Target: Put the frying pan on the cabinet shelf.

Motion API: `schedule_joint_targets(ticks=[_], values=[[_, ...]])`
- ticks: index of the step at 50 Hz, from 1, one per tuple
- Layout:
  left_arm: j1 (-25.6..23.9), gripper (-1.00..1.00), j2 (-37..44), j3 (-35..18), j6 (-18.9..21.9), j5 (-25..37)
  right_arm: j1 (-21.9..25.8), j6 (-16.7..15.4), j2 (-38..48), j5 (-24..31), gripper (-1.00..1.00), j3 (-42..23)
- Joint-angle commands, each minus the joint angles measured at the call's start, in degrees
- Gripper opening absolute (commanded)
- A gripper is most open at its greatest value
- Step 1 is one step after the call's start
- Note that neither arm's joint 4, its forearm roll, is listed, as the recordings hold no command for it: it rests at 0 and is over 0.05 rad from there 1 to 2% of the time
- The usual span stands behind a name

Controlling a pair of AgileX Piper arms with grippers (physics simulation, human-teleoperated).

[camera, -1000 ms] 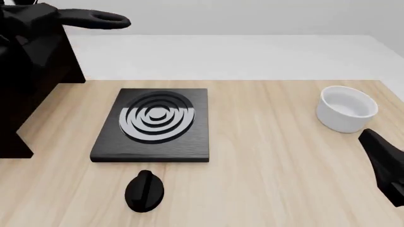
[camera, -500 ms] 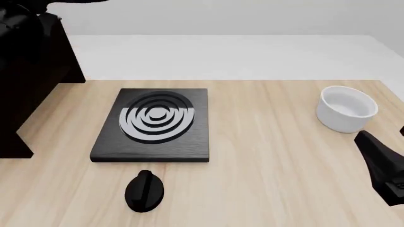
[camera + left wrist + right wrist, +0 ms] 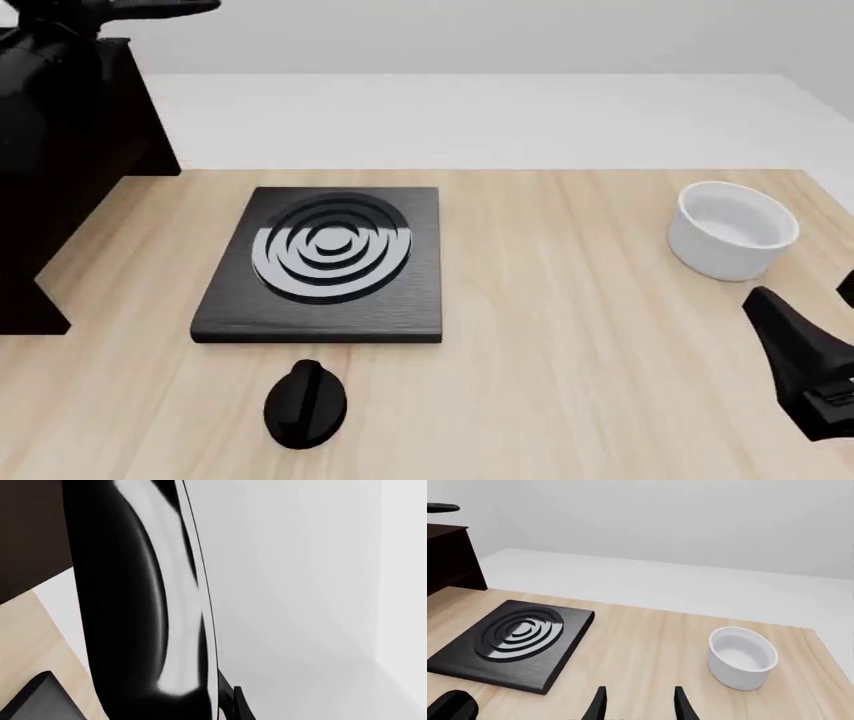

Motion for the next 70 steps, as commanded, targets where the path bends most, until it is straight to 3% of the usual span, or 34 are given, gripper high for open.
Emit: schedule_joint_targets(ticks=[1,10,12,15,23,28,50,70], values=[[3.01,-1.0,3.29,-2.0,-0.15,-2.59,-0.49,0.04,-0.54,0.32,1.0,0.39],[5.46,-1.0,5.64,-3.33,-1.12,-3.06,-0.26,0.39,-0.6,1.69,1.0,-0.76],[5.58,-1.0,6.12,-2.14,-3.35,-5.6,-0.25,0.49,-0.53,2.01,1.0,-1.07],[5.99,-1.0,6.03,-2.58,-1.41,-4.29,-0.26,0.49,-0.57,2.66,1.0,-1.61],[7.7,-1.0,8.79,-0.43,-2.94,-8.53,-0.58,1.59,-0.77,2.95,1.0,-1.86],[7.67,-1.0,9.19,0.05,-2.69,-9.27,0.07,-0.45,0.35,1.95,1.0,-1.98],[10.09,-1.0,11.29,3.54,-4.95,-14.82,-0.13,0.55,0.6,2.09,1.0,-2.33],[10.69,-1.0,13.75,6.93,-4.1,-18.77,-0.31,0.87,0.27,2.36,1.0,-2.28]])
